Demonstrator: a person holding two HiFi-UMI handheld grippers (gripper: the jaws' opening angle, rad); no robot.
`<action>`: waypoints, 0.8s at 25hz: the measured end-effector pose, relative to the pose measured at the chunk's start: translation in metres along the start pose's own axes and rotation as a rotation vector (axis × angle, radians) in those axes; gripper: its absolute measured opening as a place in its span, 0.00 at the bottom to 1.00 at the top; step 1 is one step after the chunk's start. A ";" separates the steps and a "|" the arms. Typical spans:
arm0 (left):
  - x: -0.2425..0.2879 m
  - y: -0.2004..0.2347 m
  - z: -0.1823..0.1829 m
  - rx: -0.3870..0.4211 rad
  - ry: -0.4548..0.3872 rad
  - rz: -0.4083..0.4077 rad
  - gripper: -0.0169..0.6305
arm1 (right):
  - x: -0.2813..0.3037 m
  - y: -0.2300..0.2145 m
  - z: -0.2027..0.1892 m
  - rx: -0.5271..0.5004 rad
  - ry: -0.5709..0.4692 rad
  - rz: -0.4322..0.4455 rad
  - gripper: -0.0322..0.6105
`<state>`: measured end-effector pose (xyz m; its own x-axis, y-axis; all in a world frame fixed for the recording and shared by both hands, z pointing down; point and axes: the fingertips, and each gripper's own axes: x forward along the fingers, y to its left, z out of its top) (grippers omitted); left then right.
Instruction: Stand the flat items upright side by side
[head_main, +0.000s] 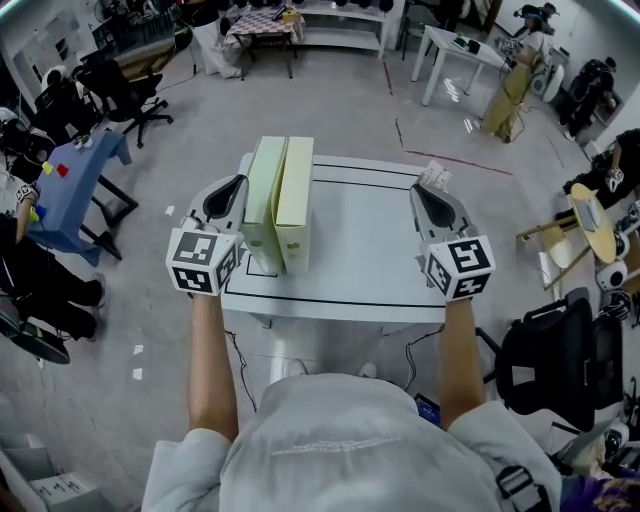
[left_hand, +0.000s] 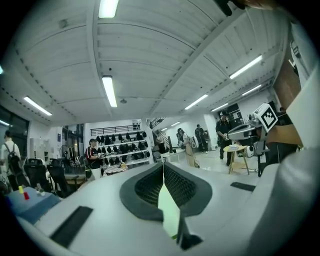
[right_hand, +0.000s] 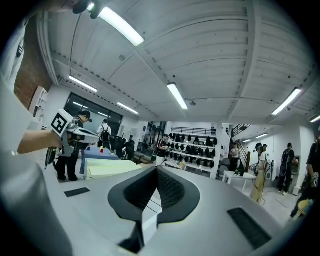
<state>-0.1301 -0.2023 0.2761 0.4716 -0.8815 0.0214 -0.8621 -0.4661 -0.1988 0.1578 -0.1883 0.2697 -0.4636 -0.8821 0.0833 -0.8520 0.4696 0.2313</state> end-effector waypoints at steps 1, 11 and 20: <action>0.003 -0.007 0.004 0.013 -0.001 0.004 0.06 | -0.003 -0.005 0.002 0.001 -0.007 0.006 0.09; 0.021 -0.043 0.027 0.086 0.010 0.037 0.06 | 0.006 -0.010 0.015 -0.066 -0.027 0.098 0.09; 0.021 -0.046 0.020 0.062 0.026 0.045 0.06 | 0.017 0.000 0.005 -0.062 -0.020 0.147 0.09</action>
<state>-0.0771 -0.1976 0.2664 0.4270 -0.9036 0.0359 -0.8688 -0.4209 -0.2609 0.1490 -0.2035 0.2665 -0.5871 -0.8031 0.1016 -0.7585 0.5895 0.2778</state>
